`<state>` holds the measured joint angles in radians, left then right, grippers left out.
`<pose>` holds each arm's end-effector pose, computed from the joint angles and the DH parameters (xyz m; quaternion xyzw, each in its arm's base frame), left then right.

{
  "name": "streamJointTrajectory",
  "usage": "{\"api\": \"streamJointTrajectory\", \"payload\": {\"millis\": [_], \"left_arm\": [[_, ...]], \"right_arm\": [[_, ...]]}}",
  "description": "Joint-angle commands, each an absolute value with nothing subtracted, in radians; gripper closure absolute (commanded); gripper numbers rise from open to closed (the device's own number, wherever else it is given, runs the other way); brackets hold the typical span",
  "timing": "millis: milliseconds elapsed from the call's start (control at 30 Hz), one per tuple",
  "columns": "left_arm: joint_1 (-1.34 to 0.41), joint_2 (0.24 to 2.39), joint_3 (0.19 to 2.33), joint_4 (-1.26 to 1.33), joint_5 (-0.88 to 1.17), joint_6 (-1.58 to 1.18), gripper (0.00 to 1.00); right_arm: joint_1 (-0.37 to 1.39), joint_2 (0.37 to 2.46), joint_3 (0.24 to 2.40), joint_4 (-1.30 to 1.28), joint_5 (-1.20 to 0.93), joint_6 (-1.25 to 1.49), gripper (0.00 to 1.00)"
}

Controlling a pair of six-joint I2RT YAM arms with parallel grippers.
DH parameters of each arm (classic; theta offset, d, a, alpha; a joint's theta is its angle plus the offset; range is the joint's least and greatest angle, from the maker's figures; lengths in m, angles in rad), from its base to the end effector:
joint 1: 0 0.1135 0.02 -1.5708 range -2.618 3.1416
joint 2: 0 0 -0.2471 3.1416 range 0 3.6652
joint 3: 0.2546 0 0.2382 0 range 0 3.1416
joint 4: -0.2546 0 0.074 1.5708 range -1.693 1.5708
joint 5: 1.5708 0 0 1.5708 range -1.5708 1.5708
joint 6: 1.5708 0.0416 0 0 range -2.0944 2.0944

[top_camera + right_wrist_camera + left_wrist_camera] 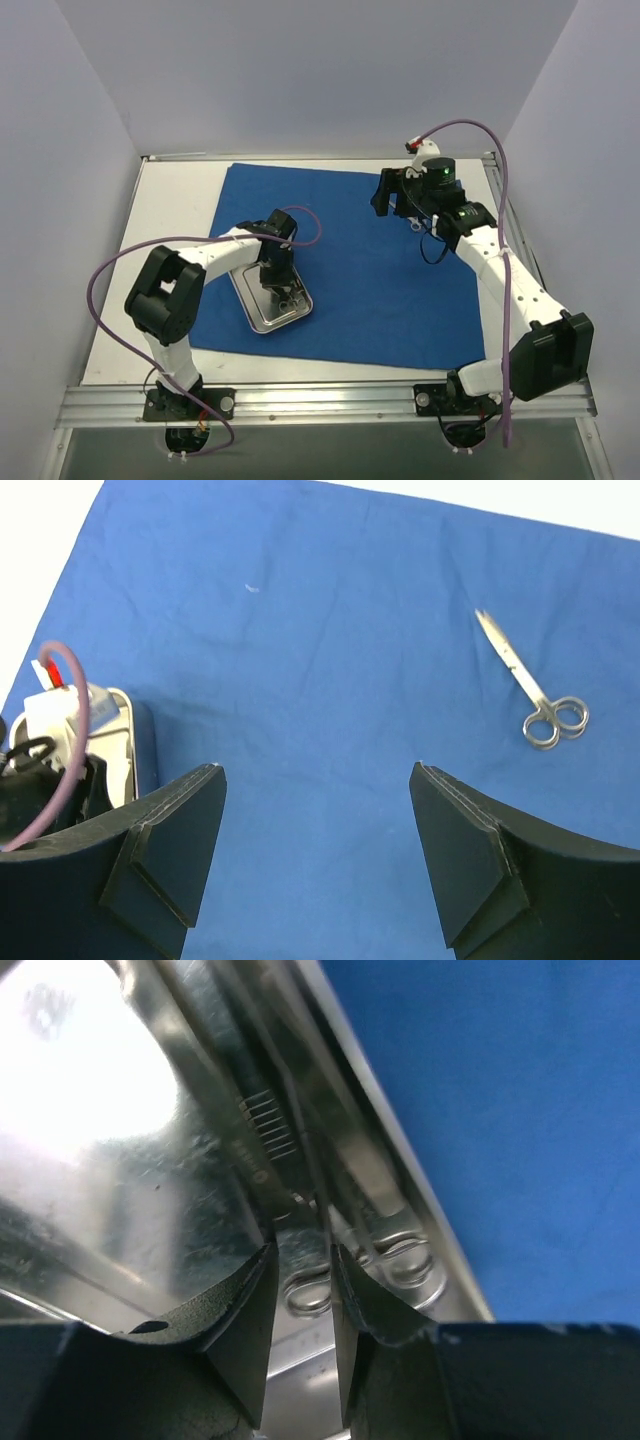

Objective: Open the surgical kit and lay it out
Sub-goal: Pick up the medical item from the container.

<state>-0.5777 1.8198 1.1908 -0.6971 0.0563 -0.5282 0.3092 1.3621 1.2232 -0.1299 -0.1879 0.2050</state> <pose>0.2757 -0.1825 0.1538 0.0280 0.9917 -0.0878 0.0891 0.2988 0.1036 0.3522 -0.0980 0.7879 0.2256 0.5645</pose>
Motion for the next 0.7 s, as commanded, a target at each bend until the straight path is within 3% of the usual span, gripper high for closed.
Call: {"api": "streamJointTrajectory", "payload": {"millis": [0,667], "left_arm": [[-0.600,1.827,1.226,-0.667,0.014,-0.557,0.63],[-0.633,1.695,1.126,-0.713,-0.060,-0.587,0.60]], "right_arm": [[0.310,1.347,1.201,-0.109,-0.209,0.210,0.24],[0.313,1.338,1.164,-0.080,-0.256,0.239,0.24]]}}
